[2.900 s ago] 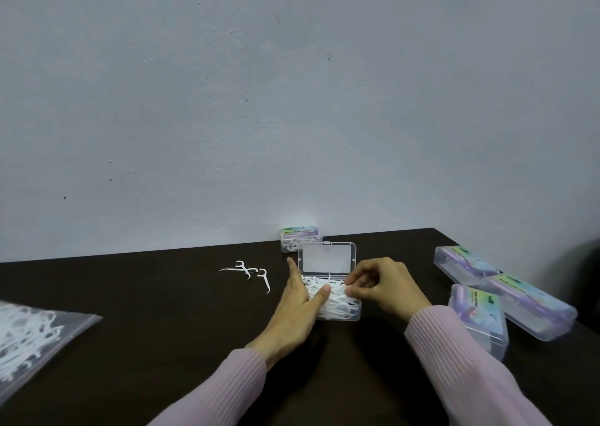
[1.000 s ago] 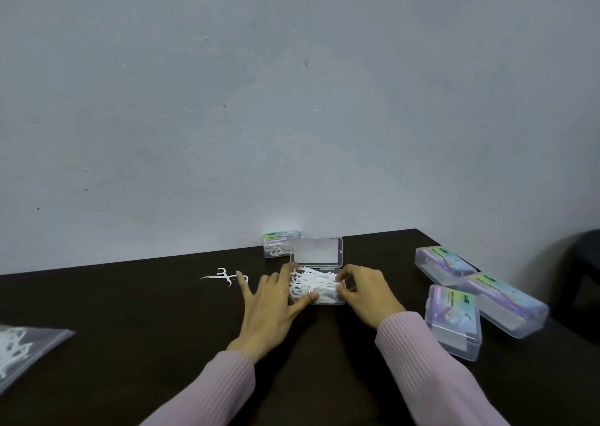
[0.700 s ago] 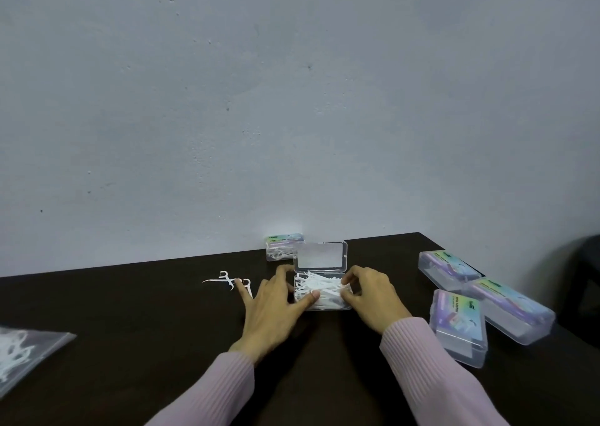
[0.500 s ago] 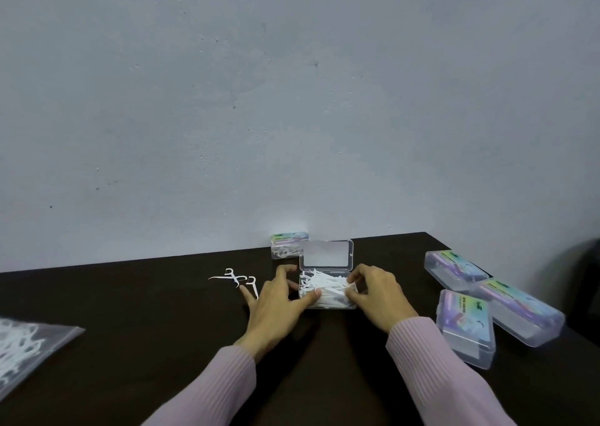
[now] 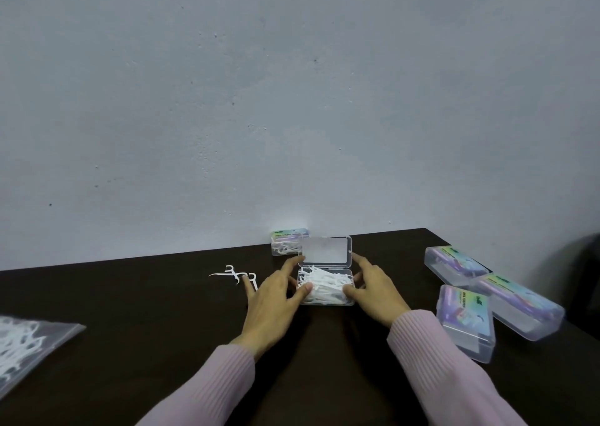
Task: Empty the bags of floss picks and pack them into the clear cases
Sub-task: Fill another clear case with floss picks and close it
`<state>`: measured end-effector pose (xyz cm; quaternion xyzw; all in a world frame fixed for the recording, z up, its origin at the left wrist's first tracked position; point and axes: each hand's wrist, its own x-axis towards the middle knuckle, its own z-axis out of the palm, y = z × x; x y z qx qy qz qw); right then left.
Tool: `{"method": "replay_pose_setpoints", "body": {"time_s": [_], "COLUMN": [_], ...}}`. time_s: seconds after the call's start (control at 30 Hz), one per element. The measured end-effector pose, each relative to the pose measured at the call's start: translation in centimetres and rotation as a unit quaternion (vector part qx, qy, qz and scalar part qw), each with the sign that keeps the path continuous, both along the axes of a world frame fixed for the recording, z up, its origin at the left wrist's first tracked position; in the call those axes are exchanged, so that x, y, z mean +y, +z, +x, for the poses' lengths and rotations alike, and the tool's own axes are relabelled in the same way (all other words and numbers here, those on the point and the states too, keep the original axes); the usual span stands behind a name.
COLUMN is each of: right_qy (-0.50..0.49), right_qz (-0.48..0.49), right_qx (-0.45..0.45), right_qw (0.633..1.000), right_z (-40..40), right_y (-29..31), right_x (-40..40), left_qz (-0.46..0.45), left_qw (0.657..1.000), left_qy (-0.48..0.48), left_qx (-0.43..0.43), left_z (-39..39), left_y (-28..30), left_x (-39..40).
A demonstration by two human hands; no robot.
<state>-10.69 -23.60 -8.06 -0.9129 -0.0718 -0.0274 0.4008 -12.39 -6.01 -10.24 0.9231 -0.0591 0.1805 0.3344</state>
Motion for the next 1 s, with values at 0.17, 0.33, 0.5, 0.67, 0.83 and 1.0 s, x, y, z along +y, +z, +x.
{"method": "replay_pose_setpoints", "body": {"time_s": [0.17,0.33,0.5,0.67,0.83,1.0], "right_qy": [0.006,0.035,0.037,0.019,-0.043,-0.05], "right_qz": [0.078,0.095,0.134,0.164,0.2,0.147], "right_qx": [0.023,0.017,0.01,0.026,0.034,0.006], "right_qw": [0.997,0.995,0.99,0.986,0.978,0.988], "right_z": [-0.11,-0.33,-0.32,-0.16,0.01,-0.19], "right_y": [-0.23,0.03,-0.06,-0.13,0.04,-0.12], "right_x": [0.16,-0.03,-0.24,-0.41,-0.42,-0.33], "left_qz": [0.205,0.31,0.116,0.033,0.022,-0.008], "left_qw": [0.979,0.95,0.993,0.999,1.0,0.999], "left_qy": [-0.003,0.005,0.007,-0.003,-0.017,-0.02], "left_qx": [-0.023,-0.031,-0.002,-0.006,-0.01,-0.027], "left_z": [-0.91,-0.94,-0.93,-0.5,-0.25,-0.45], "left_y": [-0.1,-0.04,-0.09,-0.3,-0.59,-0.47], "left_x": [-0.04,-0.04,-0.17,-0.2,-0.02,-0.09]}}
